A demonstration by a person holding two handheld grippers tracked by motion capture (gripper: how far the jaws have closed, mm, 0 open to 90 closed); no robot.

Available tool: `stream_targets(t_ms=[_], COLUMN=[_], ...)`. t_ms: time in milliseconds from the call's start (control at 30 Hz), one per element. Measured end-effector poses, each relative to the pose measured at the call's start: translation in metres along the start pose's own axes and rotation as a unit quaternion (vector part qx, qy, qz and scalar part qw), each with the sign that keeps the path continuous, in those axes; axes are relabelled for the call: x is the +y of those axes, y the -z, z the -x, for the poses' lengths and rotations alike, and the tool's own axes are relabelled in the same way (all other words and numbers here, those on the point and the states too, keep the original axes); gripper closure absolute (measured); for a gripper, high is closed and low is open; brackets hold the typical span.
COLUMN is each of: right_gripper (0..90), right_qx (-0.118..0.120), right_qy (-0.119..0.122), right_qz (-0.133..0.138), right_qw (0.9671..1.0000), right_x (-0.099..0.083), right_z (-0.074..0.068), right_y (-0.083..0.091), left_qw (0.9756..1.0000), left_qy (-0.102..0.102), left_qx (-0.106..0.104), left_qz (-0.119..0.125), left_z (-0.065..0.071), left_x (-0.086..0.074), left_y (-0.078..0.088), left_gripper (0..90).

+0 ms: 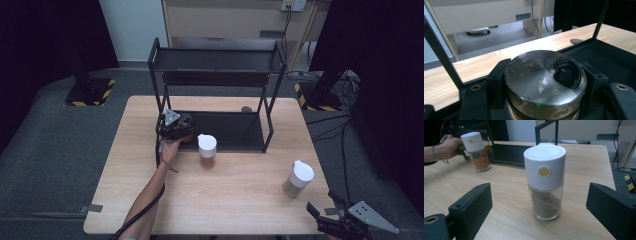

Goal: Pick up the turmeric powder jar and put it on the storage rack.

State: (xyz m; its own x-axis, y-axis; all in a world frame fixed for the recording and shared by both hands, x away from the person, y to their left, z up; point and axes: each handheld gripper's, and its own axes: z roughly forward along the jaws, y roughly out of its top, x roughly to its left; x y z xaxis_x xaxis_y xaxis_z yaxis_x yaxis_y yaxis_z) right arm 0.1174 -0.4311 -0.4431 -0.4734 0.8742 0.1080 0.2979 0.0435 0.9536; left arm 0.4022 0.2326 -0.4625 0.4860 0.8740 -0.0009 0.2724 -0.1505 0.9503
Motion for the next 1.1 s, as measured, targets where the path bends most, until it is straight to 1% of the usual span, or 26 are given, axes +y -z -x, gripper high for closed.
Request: stream_targets(t_ms=[100,200,300,433,500,600,700,833,867,900,933,1000,1067,1100], right_gripper=[6.6,6.6,6.6,6.6,6.6,6.6,6.6,6.6,6.6,6.6,6.6,6.6,6.6,6.6], right_qx=[0.0,0.001,0.001,0.001,0.001,0.001,0.001,0.001,0.001,0.001,0.001,0.001,0.001,0.001], right_qy=[0.0,0.0,0.0,0.0,0.0,0.0,0.0,0.0,0.0,0.0,0.0,0.0,0.0,0.0], right_qz=[0.0,0.0,0.001,0.001,0.001,0.001,0.001,0.0,0.0,0.0,0.0,0.0,0.0,0.0], right_qw=[1.0,1.0,1.0,1.0,1.0,1.0,1.0,1.0,1.0,1.0,1.0,1.0,1.0,1.0], right_x=[0.0,0.0,0.0,0.0,0.0,0.0,0.0,0.0,0.0,0.0,0.0,0.0,0.0,0.0], right_z=[0.0,0.0,0.0,0.0,0.0,0.0,0.0,0.0,0.0,0.0,0.0,0.0,0.0,0.0], right_y=[0.0,0.0,0.0,0.0,0.0,0.0,0.0,0.0,0.0,0.0,0.0,0.0,0.0,0.0], left_qw=[1.0,1.0,1.0,0.9999,0.9998,0.9997,0.9995,0.9992,0.9992,0.999,0.999,0.9988,0.9987,0.9985], left_qy=[-0.004,0.001,0.0,0.002,0.009,0.019,0.019,0.017,0.017,0.014,0.011,0.014,0.01,0.009], left_qx=[-0.003,-0.005,-0.007,-0.01,-0.011,-0.016,-0.027,-0.034,-0.034,-0.041,-0.042,-0.045,-0.047,-0.051], left_qz=[-0.003,-0.004,-0.006,-0.01,-0.011,-0.006,-0.001,0.007,0.007,0.009,0.01,0.016,0.017,0.019], left_z=[-0.001,-0.002,-0.003,-0.004,-0.005,-0.007,-0.01,-0.009,-0.009,-0.01,-0.01,-0.01,-0.01,-0.011], left_x=[0.002,0.002,0.002,0.005,0.007,0.01,0.014,0.023,0.023,0.026,0.028,0.03,0.032,0.036], left_y=[0.0,-0.001,-0.001,-0.002,-0.002,0.0,0.002,0.005,0.005,0.006,0.007,0.009,0.011,0.014], left_gripper=[33.6,33.4,32.5,28.8,24.0,16.9,13.6,8.8,8.6,8.3,8.0,7.8,7.6,7.5])
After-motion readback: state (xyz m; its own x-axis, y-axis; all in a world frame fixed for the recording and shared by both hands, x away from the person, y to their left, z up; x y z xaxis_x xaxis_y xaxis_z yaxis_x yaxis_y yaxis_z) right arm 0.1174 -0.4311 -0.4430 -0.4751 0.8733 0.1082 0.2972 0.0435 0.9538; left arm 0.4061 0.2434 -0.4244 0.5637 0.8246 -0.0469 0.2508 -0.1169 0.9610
